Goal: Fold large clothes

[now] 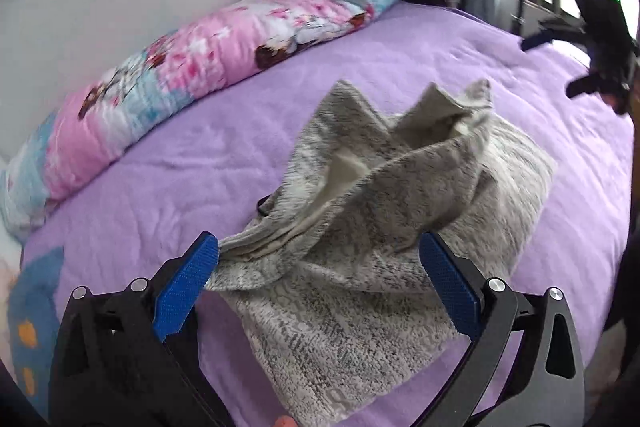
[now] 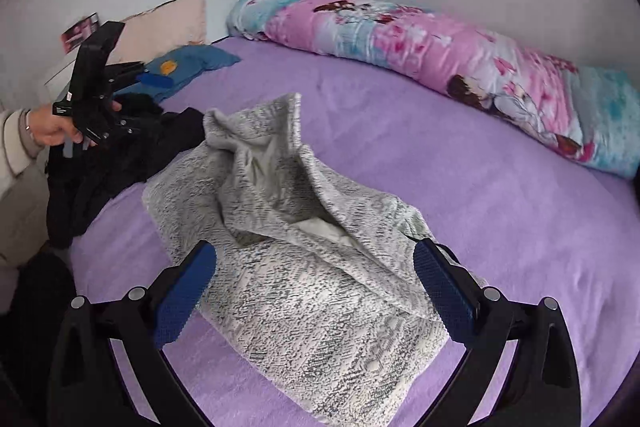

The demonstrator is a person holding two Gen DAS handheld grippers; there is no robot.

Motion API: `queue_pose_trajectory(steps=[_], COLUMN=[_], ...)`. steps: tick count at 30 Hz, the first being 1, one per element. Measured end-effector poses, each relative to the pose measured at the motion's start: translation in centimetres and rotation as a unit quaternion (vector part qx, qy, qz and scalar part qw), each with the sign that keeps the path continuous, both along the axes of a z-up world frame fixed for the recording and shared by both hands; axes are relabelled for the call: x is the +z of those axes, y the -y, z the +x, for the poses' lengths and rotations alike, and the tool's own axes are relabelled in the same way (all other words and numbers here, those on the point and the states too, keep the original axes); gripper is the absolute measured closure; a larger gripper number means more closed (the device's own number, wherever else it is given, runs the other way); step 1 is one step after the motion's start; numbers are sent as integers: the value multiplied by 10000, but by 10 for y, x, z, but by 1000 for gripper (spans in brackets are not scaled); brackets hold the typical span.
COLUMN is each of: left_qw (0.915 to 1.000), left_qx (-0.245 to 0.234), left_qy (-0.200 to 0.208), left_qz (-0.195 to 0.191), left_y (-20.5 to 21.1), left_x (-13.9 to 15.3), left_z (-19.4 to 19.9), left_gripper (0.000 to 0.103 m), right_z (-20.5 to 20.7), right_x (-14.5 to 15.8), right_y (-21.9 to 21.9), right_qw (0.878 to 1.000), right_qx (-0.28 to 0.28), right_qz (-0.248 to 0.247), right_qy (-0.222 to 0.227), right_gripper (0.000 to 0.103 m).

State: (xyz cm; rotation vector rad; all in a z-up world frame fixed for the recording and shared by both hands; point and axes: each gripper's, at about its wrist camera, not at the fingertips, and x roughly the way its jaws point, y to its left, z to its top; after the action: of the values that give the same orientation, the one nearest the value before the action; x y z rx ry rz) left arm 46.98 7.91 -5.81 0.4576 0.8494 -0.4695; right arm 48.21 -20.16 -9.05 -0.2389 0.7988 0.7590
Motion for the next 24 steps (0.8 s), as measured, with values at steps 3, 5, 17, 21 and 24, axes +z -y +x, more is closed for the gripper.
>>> queue_pose_trajectory(steps=[3, 5, 17, 21, 24], left_qw=[9980, 9961, 9746, 9628, 9610], left_qx=[-586, -848, -2144, -2580, -2668], left_qy=[123, 19, -341, -414, -568], left_qz=[177, 224, 551, 685, 462], left_y=[19, 27, 49, 46, 39], left_x=[-13, -24, -69, -83, -90], left_z=[-11, -11, 42, 47, 57], left_gripper=[6, 6, 6, 6, 6], right_z=[-12, -14, 11, 7, 19], right_x=[-8, -18, -57, -50, -63], right_y=[-17, -29, -66, -62, -67], right_qw=[9988, 9971, 9873, 9841, 9803], right_qx=[382, 547, 1321, 1531, 1614], right_qz=[-294, -522, -878, -846, -1126], right_qy=[120, 46, 129, 297, 190], right_gripper=[10, 45, 47, 37, 38])
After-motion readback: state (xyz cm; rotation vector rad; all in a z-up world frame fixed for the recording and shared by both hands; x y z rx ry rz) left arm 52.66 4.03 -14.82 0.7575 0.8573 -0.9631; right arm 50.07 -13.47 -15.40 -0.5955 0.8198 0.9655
